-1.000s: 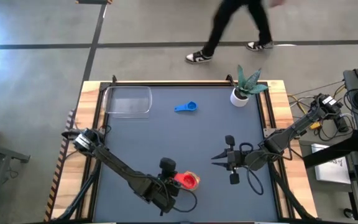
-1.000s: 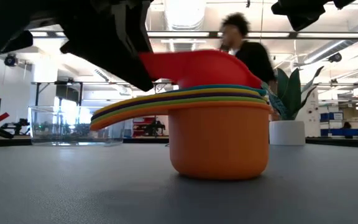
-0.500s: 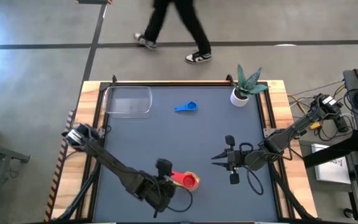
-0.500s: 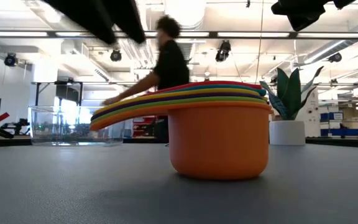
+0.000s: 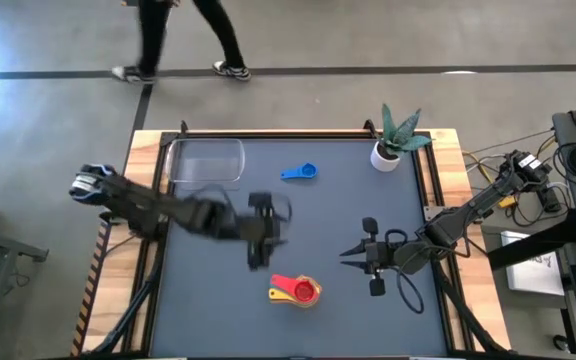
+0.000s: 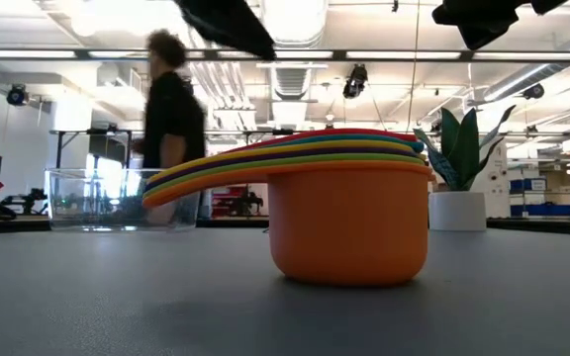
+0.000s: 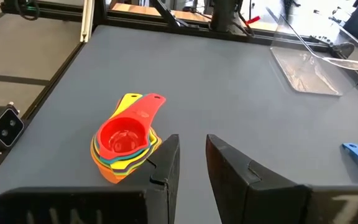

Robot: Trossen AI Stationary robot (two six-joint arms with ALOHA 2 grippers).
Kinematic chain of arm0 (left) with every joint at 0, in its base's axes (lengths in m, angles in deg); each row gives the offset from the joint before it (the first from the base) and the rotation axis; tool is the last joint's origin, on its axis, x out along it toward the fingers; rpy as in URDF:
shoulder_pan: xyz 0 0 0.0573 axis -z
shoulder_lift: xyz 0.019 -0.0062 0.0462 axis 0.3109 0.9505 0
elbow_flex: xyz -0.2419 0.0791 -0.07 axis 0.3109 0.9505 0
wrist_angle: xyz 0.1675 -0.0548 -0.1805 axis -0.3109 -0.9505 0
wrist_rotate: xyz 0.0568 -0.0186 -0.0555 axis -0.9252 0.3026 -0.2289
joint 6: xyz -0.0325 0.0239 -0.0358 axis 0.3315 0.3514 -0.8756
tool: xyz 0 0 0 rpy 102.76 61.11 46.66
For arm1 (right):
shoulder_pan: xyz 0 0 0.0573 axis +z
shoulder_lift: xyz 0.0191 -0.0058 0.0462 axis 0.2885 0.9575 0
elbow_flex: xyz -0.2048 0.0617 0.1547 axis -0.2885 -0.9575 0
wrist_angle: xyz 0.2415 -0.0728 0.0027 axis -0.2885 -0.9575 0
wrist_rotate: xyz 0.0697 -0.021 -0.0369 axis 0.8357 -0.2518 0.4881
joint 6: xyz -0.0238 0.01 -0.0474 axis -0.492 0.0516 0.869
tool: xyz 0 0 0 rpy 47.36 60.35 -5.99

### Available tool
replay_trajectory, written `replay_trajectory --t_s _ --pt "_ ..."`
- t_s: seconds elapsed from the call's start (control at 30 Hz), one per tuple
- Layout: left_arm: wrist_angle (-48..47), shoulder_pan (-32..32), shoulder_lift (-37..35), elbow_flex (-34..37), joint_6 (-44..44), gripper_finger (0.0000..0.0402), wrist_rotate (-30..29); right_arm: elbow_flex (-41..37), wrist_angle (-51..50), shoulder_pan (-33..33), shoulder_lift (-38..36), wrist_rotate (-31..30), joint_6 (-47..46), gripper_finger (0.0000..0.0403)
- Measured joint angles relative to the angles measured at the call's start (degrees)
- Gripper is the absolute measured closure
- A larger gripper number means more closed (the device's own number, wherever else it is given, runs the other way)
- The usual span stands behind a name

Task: Nest measuring cups in basket
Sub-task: Stack the blue measuring cup on top of the red measuring cup

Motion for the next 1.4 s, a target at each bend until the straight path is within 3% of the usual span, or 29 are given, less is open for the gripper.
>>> replay_trajectory --t_s 0.2,0.5,0.8,1.03,1.4 --pt "9.58 -15.22 -2.72 6.52 4.57 0.0164 9.41 -0.01 -0.66 -0.02 0.26 -0.04 -0.44 0.0335" --pt "13.48 -30.24 4.78 4.20 10.90 0.0160 18.78 -0.08 -2.44 -0.02 0.26 -0.06 -0.91 0.0335" --pt "13.15 -36.51 17.40 -6.98 16.04 0.0113 23.47 -0.08 -3.40 -0.13 0.28 -0.08 -0.93 0.0335" --pt "10.44 -38.72 26.49 -16.89 17.77 0.0107 26.39 -0.10 -3.93 -0.13 0.28 -0.06 -1.71 0.0335" --pt "9.98 -41.94 31.21 -20.14 17.58 0.0107 28.72 -0.32 -5.49 -0.11 0.31 -0.04 -3.14 0.0335"
